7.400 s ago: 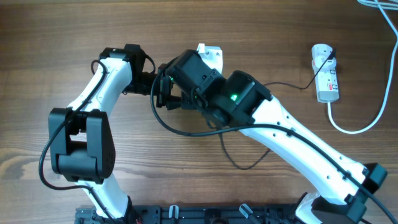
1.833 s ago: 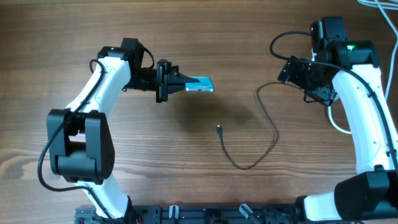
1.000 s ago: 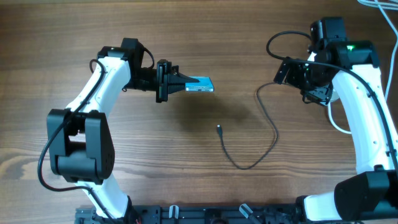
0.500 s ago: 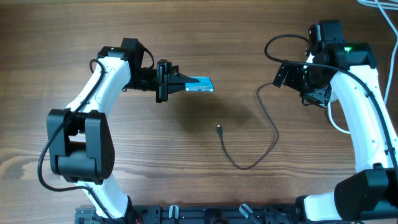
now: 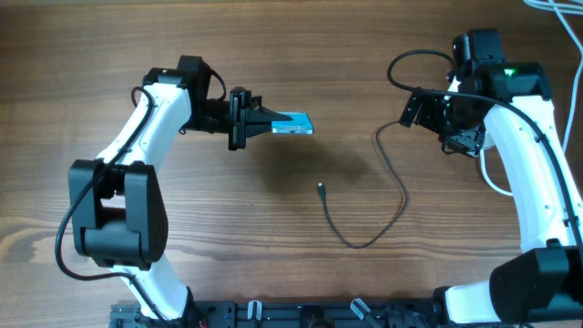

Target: Plug charger to phone and switch on socket

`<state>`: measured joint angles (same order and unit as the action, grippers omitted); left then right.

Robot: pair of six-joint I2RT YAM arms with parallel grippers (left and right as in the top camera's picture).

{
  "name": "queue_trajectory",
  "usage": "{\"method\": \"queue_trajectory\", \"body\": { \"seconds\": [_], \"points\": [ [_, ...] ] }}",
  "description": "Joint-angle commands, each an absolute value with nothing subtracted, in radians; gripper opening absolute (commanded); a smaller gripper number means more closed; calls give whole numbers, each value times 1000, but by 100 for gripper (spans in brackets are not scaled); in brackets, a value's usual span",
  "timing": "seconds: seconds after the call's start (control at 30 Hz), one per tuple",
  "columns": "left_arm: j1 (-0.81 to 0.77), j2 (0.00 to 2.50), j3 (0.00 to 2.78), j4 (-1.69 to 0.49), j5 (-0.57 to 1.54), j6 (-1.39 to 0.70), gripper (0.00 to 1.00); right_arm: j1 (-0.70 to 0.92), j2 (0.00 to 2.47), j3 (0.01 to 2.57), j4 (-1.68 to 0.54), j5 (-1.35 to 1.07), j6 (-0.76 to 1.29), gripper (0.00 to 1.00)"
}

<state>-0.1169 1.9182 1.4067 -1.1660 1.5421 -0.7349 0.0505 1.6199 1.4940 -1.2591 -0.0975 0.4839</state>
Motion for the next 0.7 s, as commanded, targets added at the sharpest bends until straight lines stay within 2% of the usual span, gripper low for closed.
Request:
{"method": "queue_trajectory", "body": {
  "seconds": [0.0,0.67],
  "points": [
    [-120,1890,1414,-1167,1576,-715,4,53,1637,1490,-1258,-114,470,100],
    [-120,1891,1414,-1113,1576,-715,4,53,1637,1490,-1260,-114,470,100]
  ]
}}
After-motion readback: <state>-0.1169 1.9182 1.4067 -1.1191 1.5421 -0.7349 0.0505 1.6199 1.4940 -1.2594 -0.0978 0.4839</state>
